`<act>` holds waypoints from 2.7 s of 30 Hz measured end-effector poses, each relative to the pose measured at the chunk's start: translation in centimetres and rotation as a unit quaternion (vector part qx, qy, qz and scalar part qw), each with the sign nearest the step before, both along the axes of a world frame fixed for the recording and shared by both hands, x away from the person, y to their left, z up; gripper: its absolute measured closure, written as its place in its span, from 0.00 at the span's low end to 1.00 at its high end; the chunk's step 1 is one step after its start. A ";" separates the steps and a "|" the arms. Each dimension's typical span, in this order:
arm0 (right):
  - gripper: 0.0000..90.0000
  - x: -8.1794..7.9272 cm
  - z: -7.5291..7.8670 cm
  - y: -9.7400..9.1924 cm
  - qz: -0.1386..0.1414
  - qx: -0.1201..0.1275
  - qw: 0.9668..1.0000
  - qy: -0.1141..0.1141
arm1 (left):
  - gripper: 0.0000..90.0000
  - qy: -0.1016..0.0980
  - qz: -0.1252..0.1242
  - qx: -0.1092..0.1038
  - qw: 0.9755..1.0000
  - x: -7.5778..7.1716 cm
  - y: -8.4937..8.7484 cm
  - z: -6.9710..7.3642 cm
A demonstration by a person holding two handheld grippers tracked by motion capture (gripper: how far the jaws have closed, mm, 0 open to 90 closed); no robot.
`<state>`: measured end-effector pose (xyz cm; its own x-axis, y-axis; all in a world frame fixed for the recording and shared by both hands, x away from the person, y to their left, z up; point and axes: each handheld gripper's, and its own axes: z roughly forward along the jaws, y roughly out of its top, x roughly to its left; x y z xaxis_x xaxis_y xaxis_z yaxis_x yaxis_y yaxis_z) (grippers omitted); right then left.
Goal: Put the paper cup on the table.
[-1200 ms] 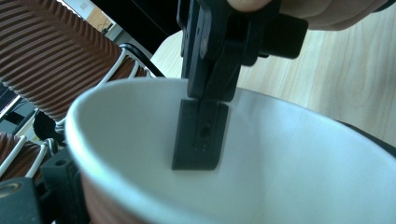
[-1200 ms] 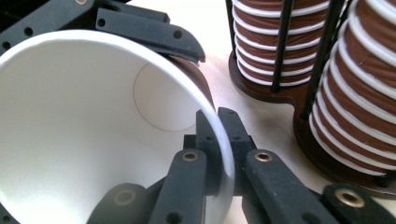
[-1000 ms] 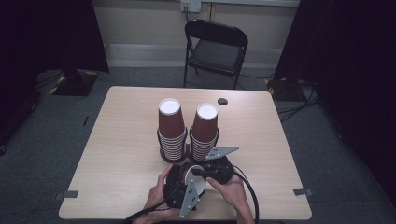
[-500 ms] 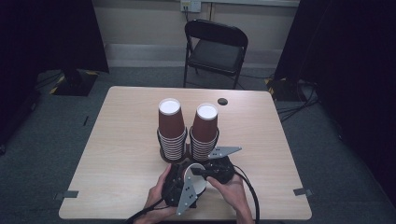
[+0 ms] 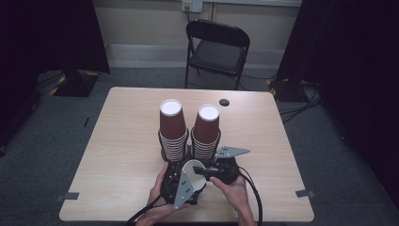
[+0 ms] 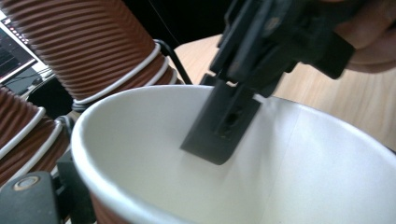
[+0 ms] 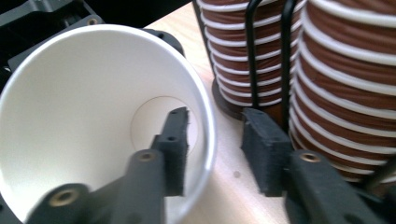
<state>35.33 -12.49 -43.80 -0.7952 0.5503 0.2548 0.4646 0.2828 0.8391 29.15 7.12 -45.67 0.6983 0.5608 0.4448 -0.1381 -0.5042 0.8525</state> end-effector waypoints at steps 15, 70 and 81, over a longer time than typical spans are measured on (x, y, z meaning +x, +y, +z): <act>0.44 -1.0 0.1 -1.5 -0.044 0.069 0.995 -0.059 | 0.09 0.053 0.021 -0.075 0.996 1.1 2.4 -0.5; 0.15 -3.6 -5.4 -9.6 -0.252 0.034 0.953 -0.163 | 0.09 0.088 0.215 -0.246 0.941 8.4 15.7 1.5; 0.15 -4.1 -5.7 -9.4 -0.236 0.038 0.953 -0.184 | 0.08 0.085 0.238 -0.234 0.939 10.9 15.8 1.7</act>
